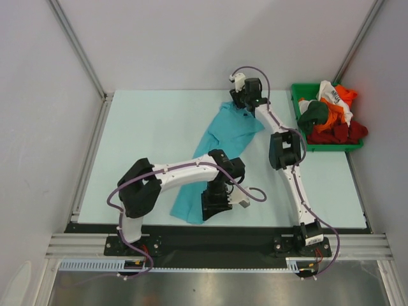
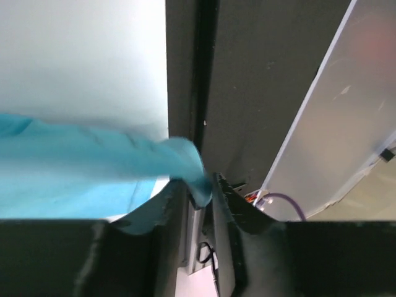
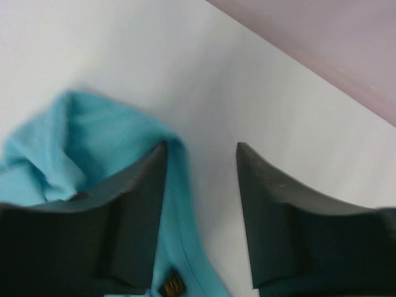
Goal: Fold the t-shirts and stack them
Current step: Fold the tshirt
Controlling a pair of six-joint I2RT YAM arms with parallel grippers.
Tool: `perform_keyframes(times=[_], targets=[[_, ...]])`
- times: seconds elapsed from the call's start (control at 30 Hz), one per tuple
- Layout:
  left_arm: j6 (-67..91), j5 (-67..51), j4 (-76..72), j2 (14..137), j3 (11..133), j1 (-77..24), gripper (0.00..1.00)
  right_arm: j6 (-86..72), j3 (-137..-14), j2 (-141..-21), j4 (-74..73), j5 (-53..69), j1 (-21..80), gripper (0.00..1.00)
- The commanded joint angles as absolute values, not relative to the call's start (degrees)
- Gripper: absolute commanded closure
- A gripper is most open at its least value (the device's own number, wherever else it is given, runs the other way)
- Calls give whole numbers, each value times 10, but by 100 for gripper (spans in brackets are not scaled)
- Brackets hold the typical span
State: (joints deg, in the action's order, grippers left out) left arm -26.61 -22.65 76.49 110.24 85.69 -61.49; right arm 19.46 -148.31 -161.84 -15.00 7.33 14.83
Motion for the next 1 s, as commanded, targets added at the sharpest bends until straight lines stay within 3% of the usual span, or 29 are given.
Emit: perform_keyframes(times=[0.0,0.07,0.23,0.37,0.47,0.7,0.83,0.97], targets=[[-257,-204,795,1056,875,-613,66,185,-1459,-1484,-140,47,128,45],[-255,-177,794,1034,858,-604,52,177,-1397,-1432,-145,53,124,40],[-249,-108,778,985,857,-543,43,142,-1275,-1272,-224,77,119,37],[-230,-74,730,1026,911,-465,39,114,-1112,-1176,-253,89,115,37],[-215,-80,696,1090,1008,-389,39,101,-1040,-1130,-273,100,110,36],[-182,-126,727,1384,1431,-263,36,107,-863,-1057,-280,119,108,36],[-167,-141,609,1385,1384,-243,33,121,-819,-1042,-270,120,105,37],[-80,-166,498,1391,1351,-205,23,127,-823,-1054,-265,110,101,37]])
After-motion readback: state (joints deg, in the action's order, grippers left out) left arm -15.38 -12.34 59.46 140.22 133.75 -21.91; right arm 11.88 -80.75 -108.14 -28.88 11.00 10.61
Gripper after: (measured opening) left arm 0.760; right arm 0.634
